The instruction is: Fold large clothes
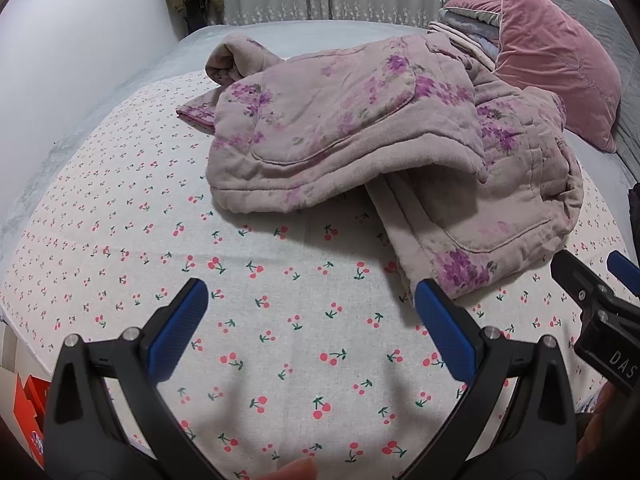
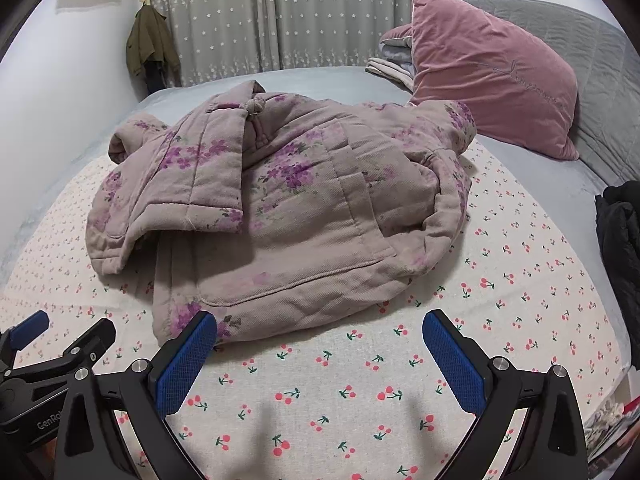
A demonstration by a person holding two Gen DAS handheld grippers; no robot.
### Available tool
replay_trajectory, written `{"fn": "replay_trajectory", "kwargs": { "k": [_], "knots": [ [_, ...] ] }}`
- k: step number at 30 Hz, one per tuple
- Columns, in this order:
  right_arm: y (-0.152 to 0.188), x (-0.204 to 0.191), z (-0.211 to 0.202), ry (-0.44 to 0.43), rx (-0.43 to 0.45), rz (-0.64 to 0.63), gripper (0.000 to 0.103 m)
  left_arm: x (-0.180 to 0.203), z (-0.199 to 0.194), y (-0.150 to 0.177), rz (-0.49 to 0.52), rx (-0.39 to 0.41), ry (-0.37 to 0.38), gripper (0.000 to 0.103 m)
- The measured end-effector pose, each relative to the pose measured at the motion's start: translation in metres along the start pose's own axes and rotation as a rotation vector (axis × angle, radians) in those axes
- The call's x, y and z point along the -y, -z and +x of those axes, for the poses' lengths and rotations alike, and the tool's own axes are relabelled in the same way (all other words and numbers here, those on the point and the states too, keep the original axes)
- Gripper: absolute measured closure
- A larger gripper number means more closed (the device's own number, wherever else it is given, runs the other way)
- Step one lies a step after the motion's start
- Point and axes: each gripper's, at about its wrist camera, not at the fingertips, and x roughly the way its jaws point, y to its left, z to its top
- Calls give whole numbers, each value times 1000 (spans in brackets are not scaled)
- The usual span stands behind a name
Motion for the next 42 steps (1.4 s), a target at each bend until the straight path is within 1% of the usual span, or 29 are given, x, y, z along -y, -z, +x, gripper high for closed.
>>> {"fn": "replay_trajectory", "kwargs": {
  "k": [27,36,39,42],
  "knots": [
    [3,-2,3,-13,-14,5,0,0,-1,0,1,3,-4,0],
    [4,-1,3,-14,-16,8,0,-8,-1,-1,-10,12,-14,0],
    [3,4,3,-26,-24,23,0,-11,-2,-3,-8,29,7,0],
    [2,11,5,-60,-32,55,0,-15,-2,-5,-2,45,64,0]
  ]
}}
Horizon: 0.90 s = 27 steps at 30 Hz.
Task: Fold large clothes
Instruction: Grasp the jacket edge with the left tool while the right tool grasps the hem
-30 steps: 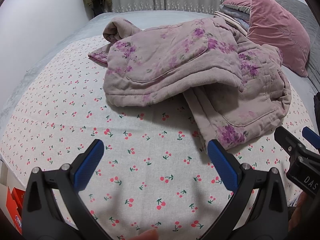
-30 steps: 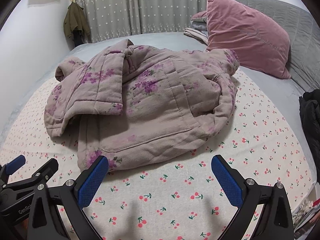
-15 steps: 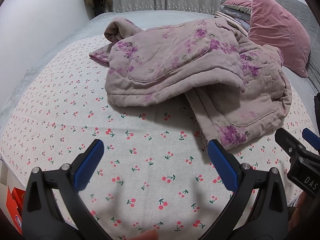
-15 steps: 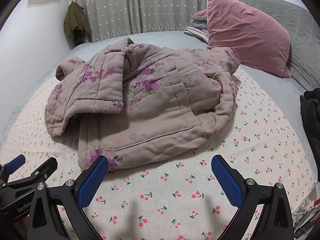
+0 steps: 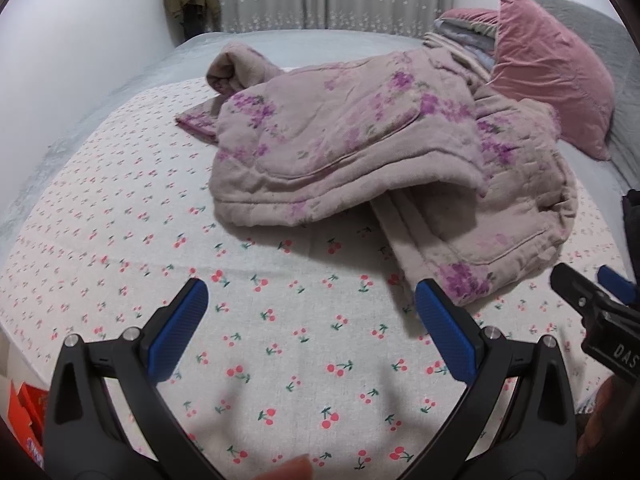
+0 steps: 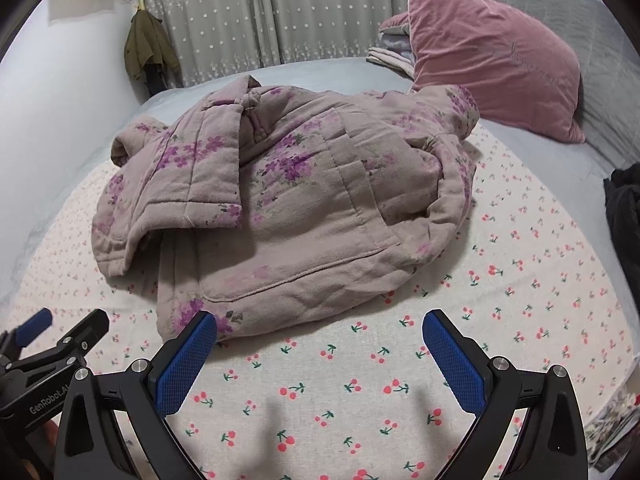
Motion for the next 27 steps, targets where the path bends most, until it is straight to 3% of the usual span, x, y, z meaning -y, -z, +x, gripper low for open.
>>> {"fn": "replay_trajectory", "kwargs": {
  "k": [3,8,11,16,22,25,27],
  "knots": [
    [-1,1,4,-24,-13,1,0,-4,3,-5,31,-7,68,0],
    [-4,6,10,-68,-39,42,0,-25,2,-24,25,14,93,0],
    [-8,5,17,-122,-74,36,0,-46,11,-44,-1,-1,69,0],
    [-11,8,31,-210,-126,86,0,-86,49,-71,-134,-12,150,0],
    [-10,20,47,-306,-148,232,0,-107,101,-80,-151,43,229,2],
    [-5,24,58,-337,-160,308,0,-115,125,-76,-197,31,299,6],
    [0,25,68,-370,-158,366,2,-120,137,-72,-249,30,385,7]
  ]
}}
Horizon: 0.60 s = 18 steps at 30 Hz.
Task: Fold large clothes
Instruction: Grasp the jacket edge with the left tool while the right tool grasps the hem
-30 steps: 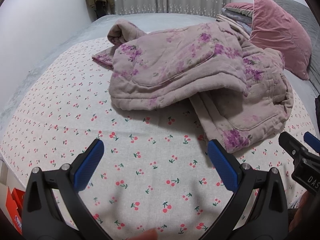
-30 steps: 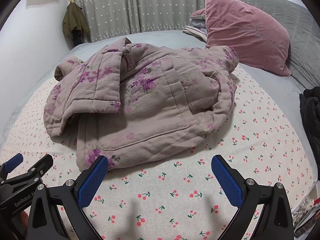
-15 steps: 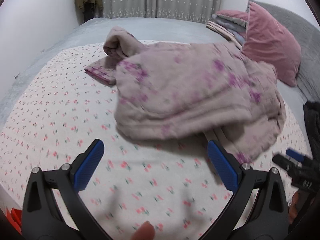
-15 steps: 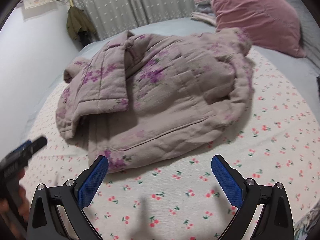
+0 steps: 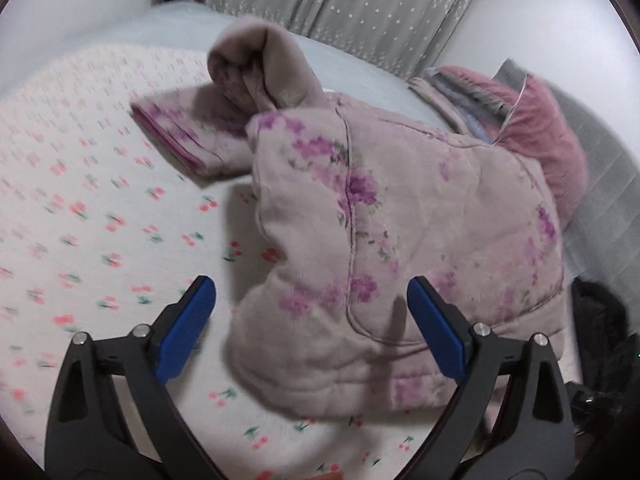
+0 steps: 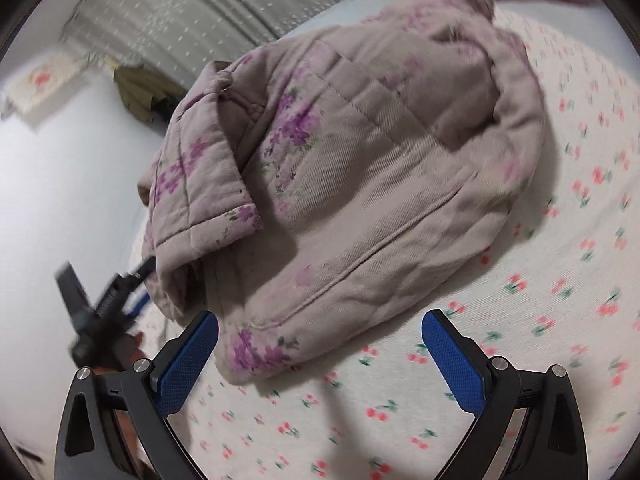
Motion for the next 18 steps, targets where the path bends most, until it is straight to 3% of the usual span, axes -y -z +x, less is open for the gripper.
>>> {"fn": "replay_trajectory", "kwargs": {
  "k": [4,7,9,10,12,15,18],
  "knots": [
    [12,3,29,-102,-17,85,7,-4,8,3,-63,-7,98,11],
    [24,-9,42,-45,39,11,8,-2,12,6,-68,-25,79,24],
    [29,-19,46,-16,71,-52,13,-2,9,7,-92,-37,95,43],
    [31,-20,48,-7,84,-67,16,-2,8,9,-100,-45,104,48],
    [33,-21,48,-2,104,-90,34,1,2,9,-108,-62,129,62],
    [34,-20,49,-22,68,-95,73,12,-19,10,-62,-54,154,72],
    [36,-23,32,-33,79,-134,82,24,-49,15,-46,-54,197,76]
  ]
}}
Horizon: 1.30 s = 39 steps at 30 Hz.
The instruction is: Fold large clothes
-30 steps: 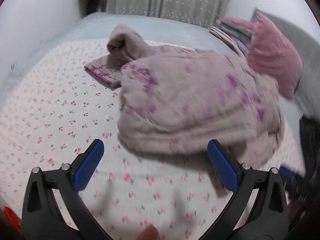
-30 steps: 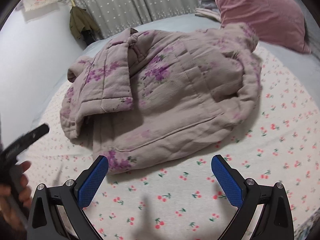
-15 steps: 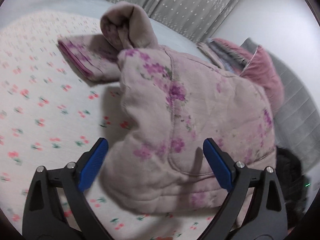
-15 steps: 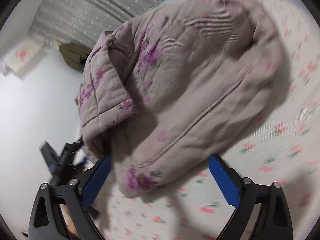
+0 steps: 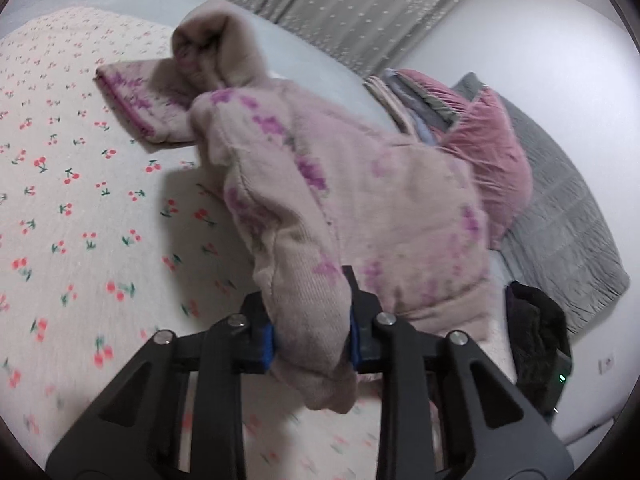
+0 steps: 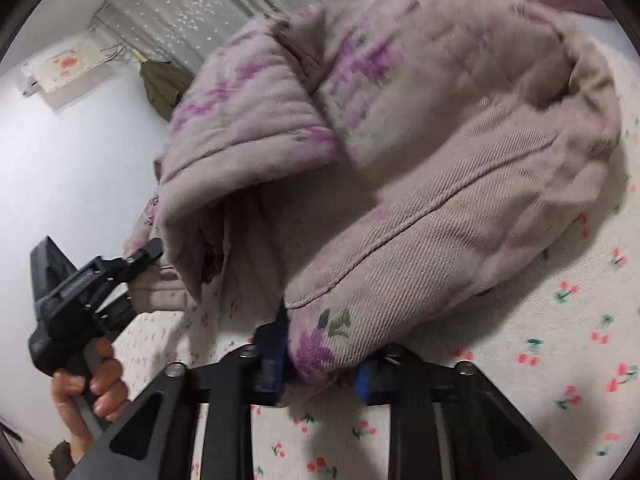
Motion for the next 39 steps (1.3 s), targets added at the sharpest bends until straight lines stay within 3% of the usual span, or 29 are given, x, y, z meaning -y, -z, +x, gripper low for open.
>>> {"fn": "replay_trajectory", "kwargs": {
  "k": [4,8,12,20,22,25,29,31,34,36,38,39],
  "knots": [
    [-7,-5,-46,-22,59,-66,85,16,-43,18,49,-4,25,78],
    [-11,16,-100,-34,93,-68,86,19,-90,39,7,-21,65,79],
    [-27,50,-157,0,158,-23,87,21,-121,41,17,5,57,80],
    [-60,107,-249,104,308,78,87,24,-150,47,15,-70,54,82],
    [-64,117,-261,121,308,97,87,22,-149,56,32,-103,24,82],
    [-65,128,-256,233,268,73,87,12,-141,74,23,-172,2,82],
    [-54,138,-219,393,115,48,85,-4,-93,118,108,-340,-168,81],
    [-46,146,-202,469,73,70,79,-13,-72,130,140,-417,-242,76],
    [-40,141,-196,654,55,56,63,-18,-72,123,127,-432,-253,64],
    [-43,131,-210,699,128,47,52,-13,-85,109,145,-386,-254,43],
    [-51,119,-229,696,222,49,43,-13,-97,96,157,-316,-263,30],
    [-58,110,-239,689,286,50,34,-13,-102,88,159,-278,-276,28]
  ]
}}
